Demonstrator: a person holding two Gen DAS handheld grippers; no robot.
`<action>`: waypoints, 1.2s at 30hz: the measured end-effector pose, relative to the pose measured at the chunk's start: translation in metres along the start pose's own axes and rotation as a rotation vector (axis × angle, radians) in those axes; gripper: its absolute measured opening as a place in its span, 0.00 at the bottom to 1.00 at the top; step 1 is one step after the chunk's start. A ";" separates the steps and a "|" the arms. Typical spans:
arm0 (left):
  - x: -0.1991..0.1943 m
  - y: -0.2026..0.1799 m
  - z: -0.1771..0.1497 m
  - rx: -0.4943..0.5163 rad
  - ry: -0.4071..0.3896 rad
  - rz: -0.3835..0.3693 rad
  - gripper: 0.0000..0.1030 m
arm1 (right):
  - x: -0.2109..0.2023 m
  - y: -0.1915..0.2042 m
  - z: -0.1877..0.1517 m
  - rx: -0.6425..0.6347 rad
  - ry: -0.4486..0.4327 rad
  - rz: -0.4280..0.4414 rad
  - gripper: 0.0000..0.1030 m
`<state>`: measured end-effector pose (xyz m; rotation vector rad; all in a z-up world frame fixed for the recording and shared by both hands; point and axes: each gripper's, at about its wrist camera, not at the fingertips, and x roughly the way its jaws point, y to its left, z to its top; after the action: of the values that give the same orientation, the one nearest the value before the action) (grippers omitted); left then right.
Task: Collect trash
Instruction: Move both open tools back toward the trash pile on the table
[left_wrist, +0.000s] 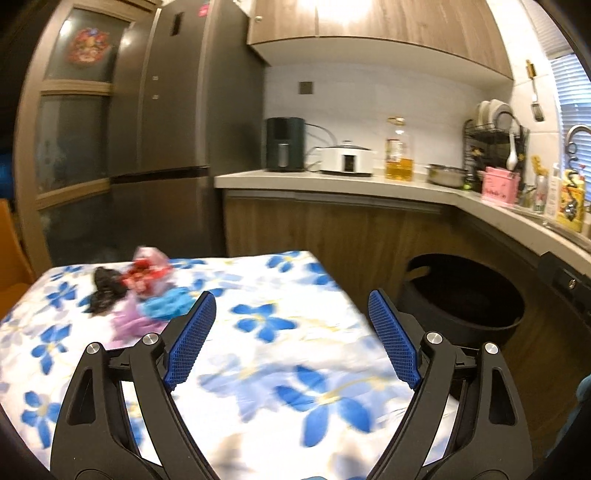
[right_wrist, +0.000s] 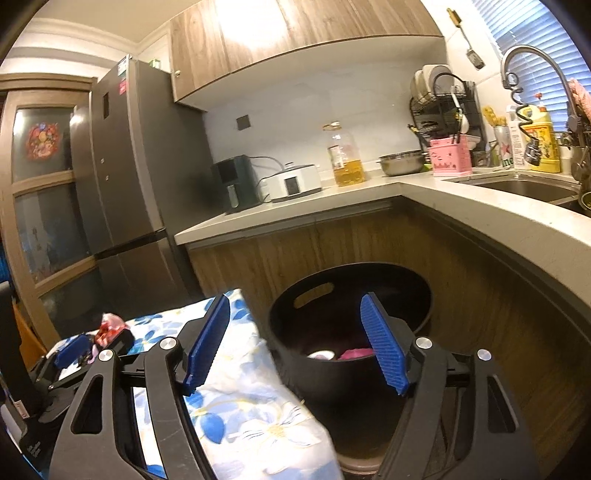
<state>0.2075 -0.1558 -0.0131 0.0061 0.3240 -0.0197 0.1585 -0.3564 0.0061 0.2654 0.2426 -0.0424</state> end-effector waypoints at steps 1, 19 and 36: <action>-0.002 0.009 -0.002 -0.004 0.001 0.018 0.81 | 0.001 0.004 -0.002 -0.002 0.004 0.008 0.70; -0.011 0.121 -0.016 -0.086 0.045 0.230 0.81 | 0.024 0.104 -0.033 -0.074 0.082 0.182 0.70; 0.035 0.176 -0.023 -0.080 0.082 0.277 0.81 | 0.059 0.154 -0.053 -0.081 0.142 0.270 0.70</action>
<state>0.2368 0.0195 -0.0451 -0.0279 0.4031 0.2685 0.2148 -0.1944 -0.0190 0.2191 0.3470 0.2540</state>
